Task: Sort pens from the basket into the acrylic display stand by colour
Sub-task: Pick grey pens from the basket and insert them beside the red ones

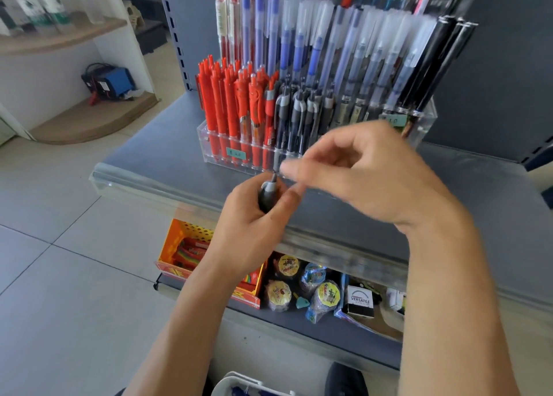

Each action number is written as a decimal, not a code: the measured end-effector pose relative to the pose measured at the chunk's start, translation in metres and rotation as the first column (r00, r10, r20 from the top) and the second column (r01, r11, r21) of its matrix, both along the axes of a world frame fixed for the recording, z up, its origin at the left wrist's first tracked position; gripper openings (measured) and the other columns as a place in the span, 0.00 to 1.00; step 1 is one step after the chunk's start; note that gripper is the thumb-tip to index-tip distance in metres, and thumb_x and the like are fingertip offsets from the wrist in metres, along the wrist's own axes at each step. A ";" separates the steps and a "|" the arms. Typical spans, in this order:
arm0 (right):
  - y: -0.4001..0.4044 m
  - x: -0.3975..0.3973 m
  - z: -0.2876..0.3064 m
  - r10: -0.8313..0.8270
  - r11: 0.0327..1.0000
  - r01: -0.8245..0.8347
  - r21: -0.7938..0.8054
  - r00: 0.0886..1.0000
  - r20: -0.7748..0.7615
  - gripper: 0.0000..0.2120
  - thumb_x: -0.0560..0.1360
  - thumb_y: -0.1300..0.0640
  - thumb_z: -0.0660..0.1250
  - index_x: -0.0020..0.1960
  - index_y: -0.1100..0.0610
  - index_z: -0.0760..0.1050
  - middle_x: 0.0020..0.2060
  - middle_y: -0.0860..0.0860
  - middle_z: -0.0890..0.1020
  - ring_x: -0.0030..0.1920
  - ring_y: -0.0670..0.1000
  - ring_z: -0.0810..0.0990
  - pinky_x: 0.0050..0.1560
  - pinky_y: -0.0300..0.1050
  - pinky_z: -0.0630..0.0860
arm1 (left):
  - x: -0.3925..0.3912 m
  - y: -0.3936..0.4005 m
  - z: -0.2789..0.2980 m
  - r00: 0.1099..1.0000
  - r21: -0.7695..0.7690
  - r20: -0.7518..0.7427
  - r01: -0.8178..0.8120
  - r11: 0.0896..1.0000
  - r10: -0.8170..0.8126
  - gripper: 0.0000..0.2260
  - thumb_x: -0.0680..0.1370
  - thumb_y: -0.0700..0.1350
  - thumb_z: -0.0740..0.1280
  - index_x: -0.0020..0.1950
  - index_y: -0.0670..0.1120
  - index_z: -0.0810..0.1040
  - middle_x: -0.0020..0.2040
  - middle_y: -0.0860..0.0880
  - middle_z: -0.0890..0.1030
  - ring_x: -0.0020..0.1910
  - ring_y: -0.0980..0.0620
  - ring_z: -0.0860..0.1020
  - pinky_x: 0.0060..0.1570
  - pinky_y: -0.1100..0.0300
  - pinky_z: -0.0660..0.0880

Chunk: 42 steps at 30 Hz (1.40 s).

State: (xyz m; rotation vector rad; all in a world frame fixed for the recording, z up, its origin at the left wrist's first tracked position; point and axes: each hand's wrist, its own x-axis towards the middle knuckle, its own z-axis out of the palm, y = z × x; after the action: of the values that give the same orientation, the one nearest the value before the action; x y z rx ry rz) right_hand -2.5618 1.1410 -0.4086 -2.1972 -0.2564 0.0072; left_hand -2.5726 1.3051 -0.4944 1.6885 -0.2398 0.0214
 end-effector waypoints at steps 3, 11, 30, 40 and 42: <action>0.006 -0.002 -0.003 0.108 0.986 -0.119 -0.117 0.990 -0.093 0.11 0.68 0.40 0.78 0.39 0.47 0.86 0.34 0.42 0.85 0.36 0.41 0.82 0.39 0.41 0.78 | -0.002 -0.001 0.000 0.999 0.056 0.043 -0.019 0.998 0.017 0.09 0.78 0.41 0.71 0.52 0.40 0.73 0.34 0.40 0.75 0.30 0.41 0.70 0.28 0.45 0.69; 0.007 0.002 -0.012 0.116 0.992 -0.119 -0.029 0.990 -0.083 0.03 0.73 0.52 0.77 0.41 0.48 0.85 0.33 0.40 0.85 0.35 0.38 0.82 0.38 0.35 0.74 | -0.007 -0.003 0.004 0.995 0.072 0.066 0.064 0.995 -0.068 0.24 0.76 0.37 0.73 0.68 0.49 0.67 0.47 0.57 0.81 0.40 0.55 0.80 0.40 0.58 0.79; 0.010 0.011 -0.015 -0.116 0.908 0.076 0.411 0.990 0.074 0.08 0.74 0.57 0.77 0.51 0.55 0.82 0.40 0.49 0.87 0.42 0.49 0.87 0.45 0.47 0.84 | -0.004 0.001 0.005 0.960 -0.017 0.214 -0.183 0.983 0.183 0.06 0.80 0.50 0.67 0.52 0.48 0.76 0.38 0.52 0.79 0.35 0.51 0.83 0.37 0.52 0.80; -0.002 0.013 -0.014 -0.124 0.909 0.035 0.414 0.974 0.190 0.08 0.73 0.60 0.78 0.49 0.54 0.83 0.40 0.49 0.87 0.41 0.50 0.87 0.46 0.52 0.85 | -0.006 -0.005 0.002 0.945 0.067 0.287 -0.183 0.981 0.157 0.03 0.80 0.46 0.70 0.51 0.47 0.79 0.45 0.55 0.83 0.47 0.53 0.83 0.43 0.66 0.77; -0.006 0.012 -0.011 -0.178 0.880 0.043 0.474 0.953 0.245 0.08 0.73 0.61 0.77 0.50 0.55 0.83 0.41 0.51 0.87 0.42 0.51 0.87 0.44 0.51 0.85 | -0.006 -0.005 0.002 0.945 0.032 0.271 -0.200 0.979 0.184 0.03 0.80 0.45 0.70 0.51 0.47 0.80 0.45 0.54 0.83 0.48 0.53 0.82 0.43 0.64 0.78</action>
State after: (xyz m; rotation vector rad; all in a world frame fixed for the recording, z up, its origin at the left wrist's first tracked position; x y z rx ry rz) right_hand -2.5498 1.1345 -0.4199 -1.7223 -0.2577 -0.3984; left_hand -2.5788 1.3005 -0.4923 1.7611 -0.2777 0.3937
